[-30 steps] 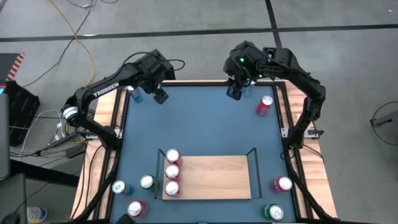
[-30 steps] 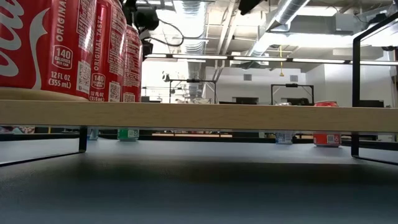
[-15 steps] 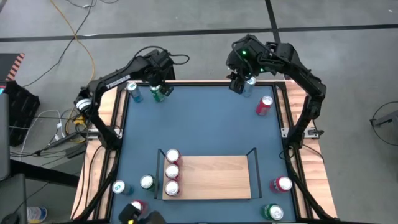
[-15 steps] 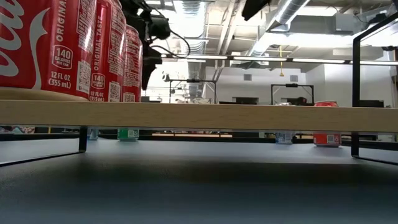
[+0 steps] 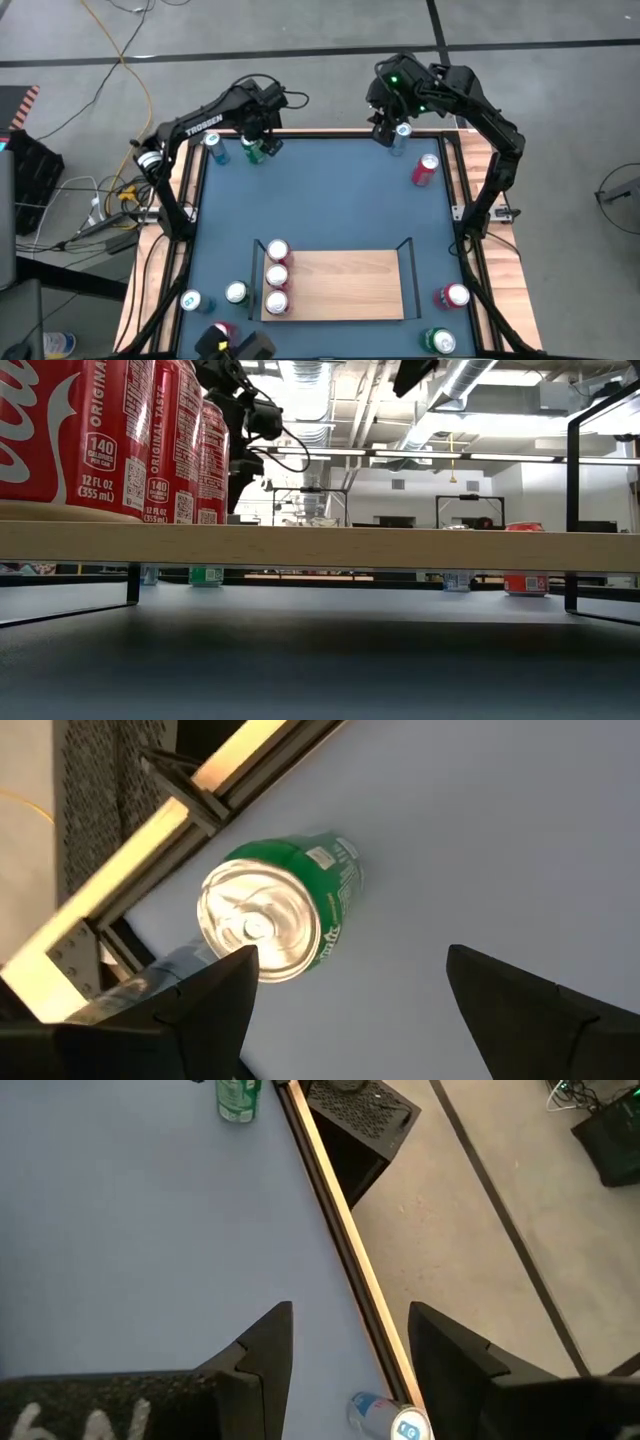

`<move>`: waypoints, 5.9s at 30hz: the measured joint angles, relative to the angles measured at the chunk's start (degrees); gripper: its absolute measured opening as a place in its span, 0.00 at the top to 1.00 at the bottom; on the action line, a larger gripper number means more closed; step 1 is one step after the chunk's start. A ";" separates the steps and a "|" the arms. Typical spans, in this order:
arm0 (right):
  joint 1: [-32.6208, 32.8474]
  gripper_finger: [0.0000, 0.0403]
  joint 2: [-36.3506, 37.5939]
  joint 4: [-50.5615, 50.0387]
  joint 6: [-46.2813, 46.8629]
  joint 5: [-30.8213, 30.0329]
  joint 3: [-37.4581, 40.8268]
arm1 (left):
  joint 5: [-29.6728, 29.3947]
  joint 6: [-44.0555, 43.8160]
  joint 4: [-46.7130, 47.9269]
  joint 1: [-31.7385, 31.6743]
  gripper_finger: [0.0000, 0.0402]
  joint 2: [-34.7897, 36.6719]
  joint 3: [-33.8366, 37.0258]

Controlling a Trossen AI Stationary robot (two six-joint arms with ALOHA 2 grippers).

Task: Place canned beverage on shelf
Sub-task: Put the top left green soda can on the shelf aligned with the left red soda can

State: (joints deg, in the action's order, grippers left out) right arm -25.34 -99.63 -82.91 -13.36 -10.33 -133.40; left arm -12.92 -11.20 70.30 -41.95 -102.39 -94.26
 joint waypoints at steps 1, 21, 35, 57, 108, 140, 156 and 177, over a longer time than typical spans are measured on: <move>0.00 0.55 0.00 0.01 -0.49 0.00 0.00 | 0.19 -0.18 0.29 -0.44 0.23 0.00 0.00; 0.00 0.56 0.00 0.04 -3.22 0.50 0.00 | 1.95 -1.37 -0.50 -5.09 0.23 0.02 0.00; 0.00 0.56 0.00 0.09 -3.65 1.33 0.00 | 3.36 -1.63 -0.89 -6.85 0.23 0.02 0.02; 0.00 0.56 0.00 0.24 -3.63 1.38 0.00 | 3.38 -1.53 -3.43 -6.52 0.23 -1.77 0.07; -3.69 0.56 0.00 1.94 -4.68 1.64 0.00 | 4.94 -3.32 -0.65 -7.13 0.23 -4.57 0.81; -3.69 0.56 0.00 1.94 -5.14 1.55 0.00 | 6.42 -6.12 4.56 -4.19 0.42 -4.50 0.28; -3.69 0.56 0.00 1.62 -5.16 3.08 0.00 | 3.67 -5.50 -1.31 -3.63 0.27 -4.61 0.77; -3.69 0.56 0.00 1.07 -4.82 3.19 0.00 | 1.76 -1.93 -3.19 -4.02 0.29 -4.39 4.44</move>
State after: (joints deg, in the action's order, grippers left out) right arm -29.04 -99.63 -81.84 -18.18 -7.14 -133.40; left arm -11.16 -13.13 67.11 -45.98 -106.78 -89.82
